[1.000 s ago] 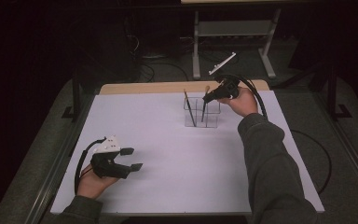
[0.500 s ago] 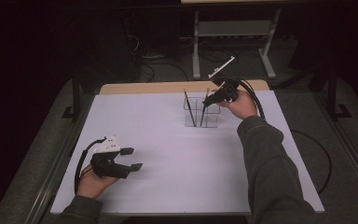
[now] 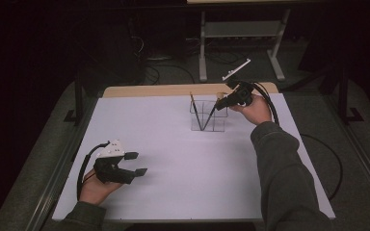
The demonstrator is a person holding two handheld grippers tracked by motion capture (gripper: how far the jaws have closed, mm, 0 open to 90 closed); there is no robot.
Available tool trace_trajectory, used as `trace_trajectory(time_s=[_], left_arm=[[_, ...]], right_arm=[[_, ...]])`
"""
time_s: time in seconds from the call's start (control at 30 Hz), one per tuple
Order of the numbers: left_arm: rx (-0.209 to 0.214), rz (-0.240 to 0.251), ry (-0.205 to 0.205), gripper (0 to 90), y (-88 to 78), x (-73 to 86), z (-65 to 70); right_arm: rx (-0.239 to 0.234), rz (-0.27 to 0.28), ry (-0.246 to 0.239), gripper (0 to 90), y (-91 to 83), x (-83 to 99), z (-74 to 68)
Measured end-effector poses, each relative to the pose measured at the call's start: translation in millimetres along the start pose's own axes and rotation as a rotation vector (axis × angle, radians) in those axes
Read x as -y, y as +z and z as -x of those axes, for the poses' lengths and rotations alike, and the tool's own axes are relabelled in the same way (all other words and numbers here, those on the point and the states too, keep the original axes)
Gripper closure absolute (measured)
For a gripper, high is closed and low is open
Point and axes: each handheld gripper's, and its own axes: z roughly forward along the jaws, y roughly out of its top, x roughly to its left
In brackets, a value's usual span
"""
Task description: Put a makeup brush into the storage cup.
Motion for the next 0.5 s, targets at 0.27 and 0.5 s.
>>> trace_trajectory(time_s=[0.27,0.5], left_arm=[[0.002,0.012,-0.007,30.4,0.6,-0.8,1.5],[0.001,0.014,-0.009,30.2,1.7,-0.8,2.4]], right_arm=[[-0.007,0.012,0.023,66.6,-8.3,9.0,2.4],[-0.008,0.021,0.025,65.9,-9.7,16.6,1.8]])
